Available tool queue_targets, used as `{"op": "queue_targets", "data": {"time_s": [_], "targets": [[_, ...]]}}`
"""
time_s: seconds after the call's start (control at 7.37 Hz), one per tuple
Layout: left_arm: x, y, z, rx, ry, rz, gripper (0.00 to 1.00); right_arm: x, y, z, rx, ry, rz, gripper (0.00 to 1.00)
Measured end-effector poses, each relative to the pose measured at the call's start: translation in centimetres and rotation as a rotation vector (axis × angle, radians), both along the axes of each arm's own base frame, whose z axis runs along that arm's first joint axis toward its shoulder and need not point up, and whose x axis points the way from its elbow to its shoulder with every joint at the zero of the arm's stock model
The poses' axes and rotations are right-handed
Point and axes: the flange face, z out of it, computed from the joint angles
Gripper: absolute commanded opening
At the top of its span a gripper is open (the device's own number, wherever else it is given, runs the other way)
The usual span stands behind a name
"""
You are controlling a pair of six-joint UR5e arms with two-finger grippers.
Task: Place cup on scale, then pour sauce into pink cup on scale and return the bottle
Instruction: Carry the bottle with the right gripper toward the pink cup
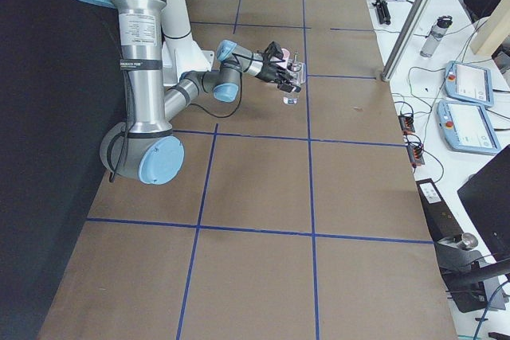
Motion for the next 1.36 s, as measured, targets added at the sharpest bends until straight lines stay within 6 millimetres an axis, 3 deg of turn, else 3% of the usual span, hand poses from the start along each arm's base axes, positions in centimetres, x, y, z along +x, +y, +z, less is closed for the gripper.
{"op": "queue_targets", "data": {"time_s": [0.54,0.81,1.09,1.36], "targets": [[-6.9,-2.7,5.9,0.001,-0.011,0.049,1.00,-1.8,-1.9,-4.9,0.122,0.283,-0.054,0.00],[-9.4,-2.8,10.9,0.054,-0.002,0.122,1.00,-3.5,-2.7,-7.0,0.157,0.390,-0.050,0.00],[-10.5,-3.4,16.2,0.056,0.017,0.142,1.00,-5.9,-2.2,-7.0,0.172,0.523,-0.014,0.00],[-10.7,-3.7,19.5,0.033,0.021,0.143,1.00,-8.7,-0.8,-5.8,0.202,0.635,0.012,0.00]]}}
